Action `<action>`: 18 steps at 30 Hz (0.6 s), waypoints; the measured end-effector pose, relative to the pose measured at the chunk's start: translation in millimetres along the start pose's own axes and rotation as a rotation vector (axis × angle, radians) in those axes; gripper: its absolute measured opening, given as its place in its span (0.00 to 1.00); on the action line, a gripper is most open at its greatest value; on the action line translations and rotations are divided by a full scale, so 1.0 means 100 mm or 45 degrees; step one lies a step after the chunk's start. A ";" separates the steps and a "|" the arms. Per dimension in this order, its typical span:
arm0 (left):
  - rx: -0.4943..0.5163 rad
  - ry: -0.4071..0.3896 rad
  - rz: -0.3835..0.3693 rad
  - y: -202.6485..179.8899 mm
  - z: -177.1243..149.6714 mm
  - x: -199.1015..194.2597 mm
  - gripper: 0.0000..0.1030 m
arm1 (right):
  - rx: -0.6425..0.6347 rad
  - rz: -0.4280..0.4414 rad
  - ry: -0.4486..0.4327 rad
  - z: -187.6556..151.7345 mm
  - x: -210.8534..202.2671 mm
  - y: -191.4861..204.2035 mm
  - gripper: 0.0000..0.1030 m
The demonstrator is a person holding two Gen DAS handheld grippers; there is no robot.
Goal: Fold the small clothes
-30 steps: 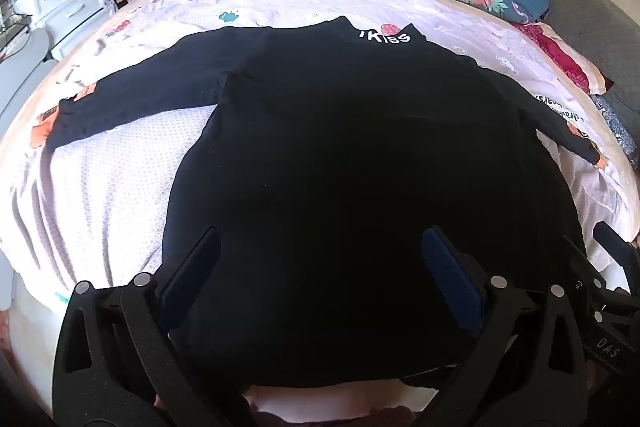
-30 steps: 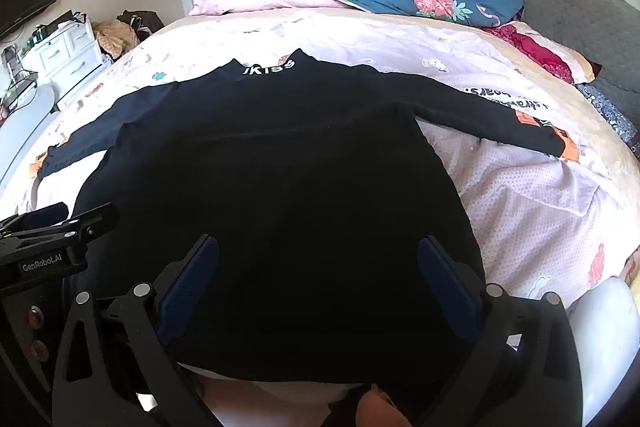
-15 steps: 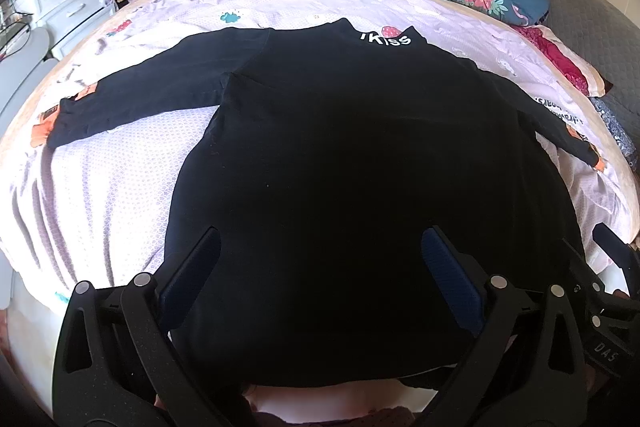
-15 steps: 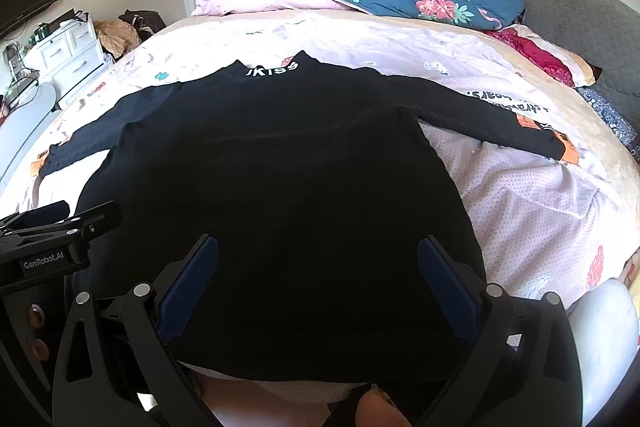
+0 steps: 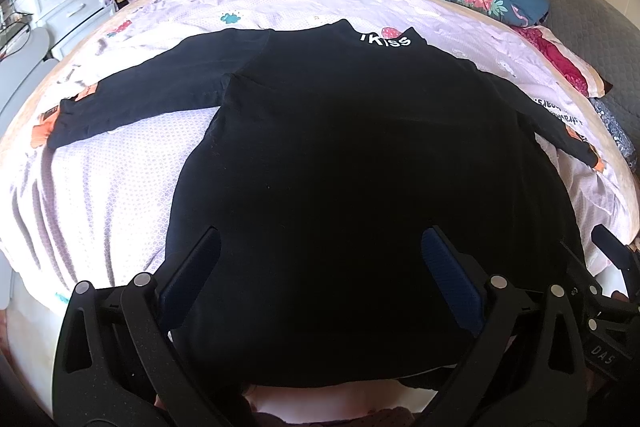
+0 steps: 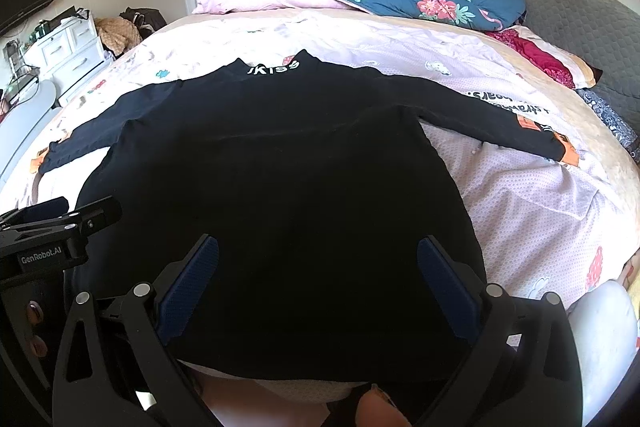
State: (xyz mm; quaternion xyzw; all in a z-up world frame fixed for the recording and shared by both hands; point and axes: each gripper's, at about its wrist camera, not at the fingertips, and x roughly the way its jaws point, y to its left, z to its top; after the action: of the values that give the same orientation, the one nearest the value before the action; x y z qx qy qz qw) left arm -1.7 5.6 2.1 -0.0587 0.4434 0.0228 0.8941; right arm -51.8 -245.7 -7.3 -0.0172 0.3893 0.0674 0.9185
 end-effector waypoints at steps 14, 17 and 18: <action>0.006 -0.006 -0.002 -0.01 0.01 -0.01 0.91 | -0.008 0.005 0.003 0.02 0.00 0.02 0.96; 0.008 -0.004 -0.006 -0.02 0.01 -0.01 0.91 | -0.007 0.005 0.003 0.02 0.01 0.02 0.96; 0.010 -0.003 -0.005 -0.02 0.01 -0.01 0.91 | -0.008 0.006 0.005 0.02 0.01 0.02 0.96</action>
State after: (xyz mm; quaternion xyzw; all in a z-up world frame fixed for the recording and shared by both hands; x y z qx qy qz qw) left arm -0.9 3.6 3.6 -0.0560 0.4425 0.0193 0.8948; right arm -49.7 -242.9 -6.3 -0.0192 0.3908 0.0708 0.9176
